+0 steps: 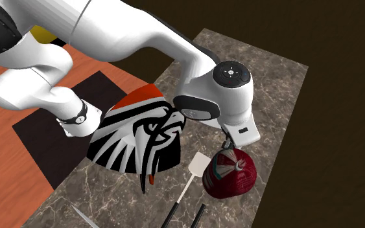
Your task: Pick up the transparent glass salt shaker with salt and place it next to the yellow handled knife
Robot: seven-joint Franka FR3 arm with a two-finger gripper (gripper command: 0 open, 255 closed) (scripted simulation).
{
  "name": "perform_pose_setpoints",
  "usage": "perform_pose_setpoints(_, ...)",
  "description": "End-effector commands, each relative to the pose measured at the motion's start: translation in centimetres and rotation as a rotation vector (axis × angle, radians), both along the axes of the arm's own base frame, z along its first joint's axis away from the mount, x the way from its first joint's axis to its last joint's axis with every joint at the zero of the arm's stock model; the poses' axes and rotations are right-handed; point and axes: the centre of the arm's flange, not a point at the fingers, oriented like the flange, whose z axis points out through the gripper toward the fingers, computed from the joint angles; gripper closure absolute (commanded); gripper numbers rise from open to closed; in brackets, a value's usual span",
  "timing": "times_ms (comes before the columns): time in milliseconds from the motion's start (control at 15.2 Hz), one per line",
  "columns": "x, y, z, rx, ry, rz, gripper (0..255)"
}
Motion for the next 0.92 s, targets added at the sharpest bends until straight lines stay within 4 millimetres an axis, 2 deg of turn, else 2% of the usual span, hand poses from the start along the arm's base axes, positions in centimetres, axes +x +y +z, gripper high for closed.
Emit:
perform_pose_setpoints(0,0.0,0.0,0.5,0.0,0.001,0.001,255)
perform_pose_setpoints(858,0.0,0.0,7.4,0.0,0.001,0.001,255)
